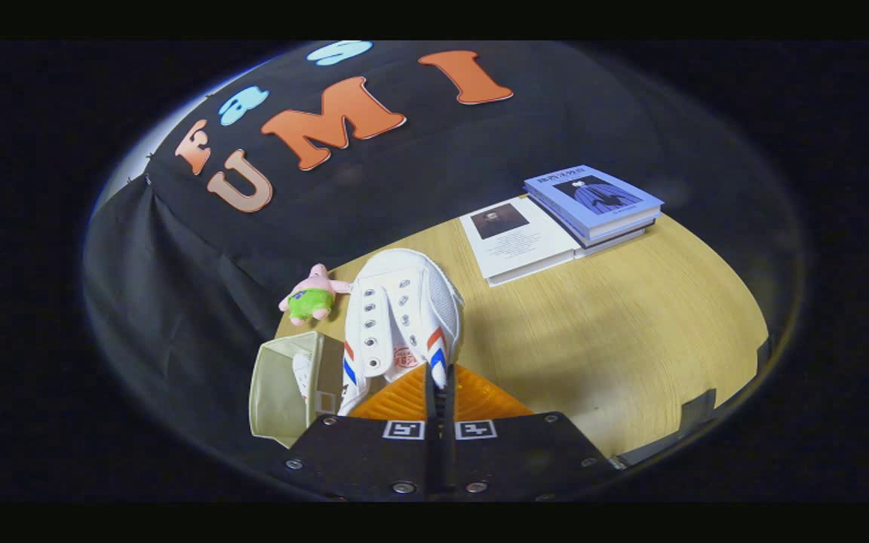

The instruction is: Open the storage box then place both shoes into the box .Put the left shoe in first, then the right shoe, with the right side of both shoes facing outward in a uniform manner.

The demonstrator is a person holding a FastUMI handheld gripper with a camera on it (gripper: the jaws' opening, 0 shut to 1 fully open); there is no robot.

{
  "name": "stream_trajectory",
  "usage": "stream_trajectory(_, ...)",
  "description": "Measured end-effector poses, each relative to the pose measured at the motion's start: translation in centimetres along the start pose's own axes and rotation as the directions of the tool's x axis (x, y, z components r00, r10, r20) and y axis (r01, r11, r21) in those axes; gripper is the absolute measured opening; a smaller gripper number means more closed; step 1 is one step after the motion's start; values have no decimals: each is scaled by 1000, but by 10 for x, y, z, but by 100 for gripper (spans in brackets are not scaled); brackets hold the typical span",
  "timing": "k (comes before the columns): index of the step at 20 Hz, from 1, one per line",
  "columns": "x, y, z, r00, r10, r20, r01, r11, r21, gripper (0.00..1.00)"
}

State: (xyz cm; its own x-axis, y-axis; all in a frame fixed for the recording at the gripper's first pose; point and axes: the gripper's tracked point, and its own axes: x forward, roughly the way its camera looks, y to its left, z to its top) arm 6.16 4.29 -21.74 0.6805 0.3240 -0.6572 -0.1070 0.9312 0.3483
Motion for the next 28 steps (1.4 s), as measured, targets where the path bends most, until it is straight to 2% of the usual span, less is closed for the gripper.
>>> stream_trajectory(5,6,64,-11,1000,7,9,-7,1000,8,0)
stream_trajectory(14,13,154,-60,999,-40,35,44,991,-125,0)
stream_trajectory(19,28,168,-93,995,-102,2,101,982,-161,0)
stream_trajectory(25,44,161,-123,977,-207,-44,192,955,-226,1)
stream_trajectory(27,46,164,-125,977,-207,-60,189,956,-225,3)
stream_trajectory(28,46,175,-122,985,-160,-59,144,966,-213,5)
